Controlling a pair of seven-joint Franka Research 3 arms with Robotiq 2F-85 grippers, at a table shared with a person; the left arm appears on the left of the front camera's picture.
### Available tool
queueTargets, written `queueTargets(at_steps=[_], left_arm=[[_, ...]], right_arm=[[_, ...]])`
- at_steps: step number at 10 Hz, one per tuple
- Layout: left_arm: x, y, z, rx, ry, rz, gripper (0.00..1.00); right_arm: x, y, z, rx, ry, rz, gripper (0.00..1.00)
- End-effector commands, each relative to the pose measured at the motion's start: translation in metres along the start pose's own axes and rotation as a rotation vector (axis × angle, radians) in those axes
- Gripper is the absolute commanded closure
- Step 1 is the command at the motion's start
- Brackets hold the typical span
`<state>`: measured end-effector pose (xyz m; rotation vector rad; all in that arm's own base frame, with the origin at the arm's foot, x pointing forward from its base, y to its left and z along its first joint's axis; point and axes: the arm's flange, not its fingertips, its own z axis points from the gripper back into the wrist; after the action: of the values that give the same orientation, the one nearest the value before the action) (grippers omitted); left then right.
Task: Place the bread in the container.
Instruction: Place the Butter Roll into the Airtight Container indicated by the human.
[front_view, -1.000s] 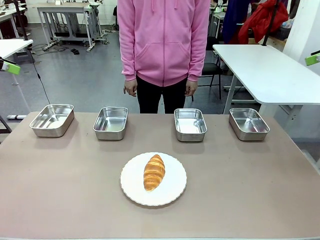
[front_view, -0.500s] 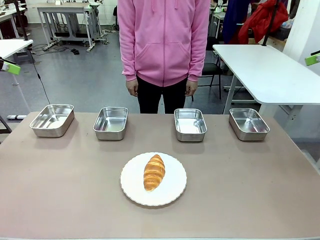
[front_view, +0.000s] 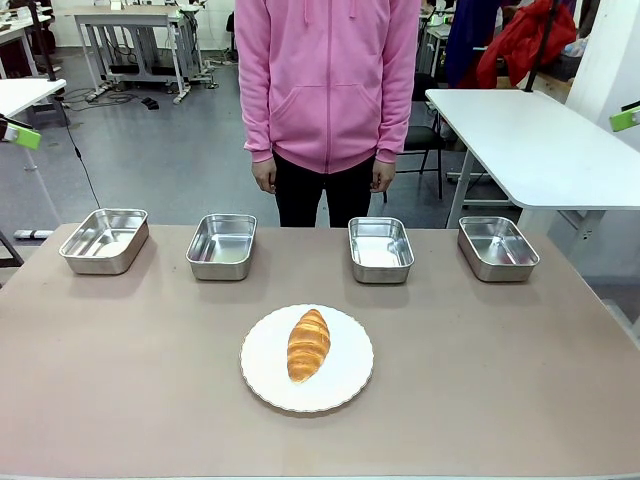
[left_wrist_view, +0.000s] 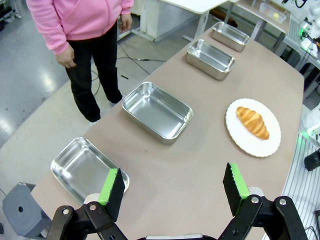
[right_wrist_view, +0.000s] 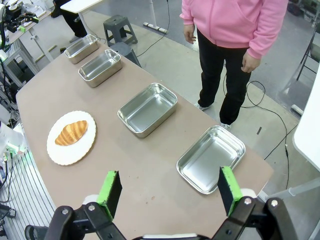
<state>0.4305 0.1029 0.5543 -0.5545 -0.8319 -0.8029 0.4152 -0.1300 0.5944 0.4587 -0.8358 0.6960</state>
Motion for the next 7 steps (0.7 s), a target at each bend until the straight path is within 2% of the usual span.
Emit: queueTargets(at_steps=[1, 7], left_arm=[[-0.0006, -0.0002, 0.0006, -0.006, -0.004, 0.003, 0.00], [-0.0006, -0.0002, 0.0006, -0.006, -0.004, 0.003, 0.00]], right_arm=[[0.0001, -0.0003, -0.0004, 0.006, -0.008, 0.007, 0.00], [0.0001, -0.0003, -0.0004, 0.006, -0.008, 0.007, 0.00]])
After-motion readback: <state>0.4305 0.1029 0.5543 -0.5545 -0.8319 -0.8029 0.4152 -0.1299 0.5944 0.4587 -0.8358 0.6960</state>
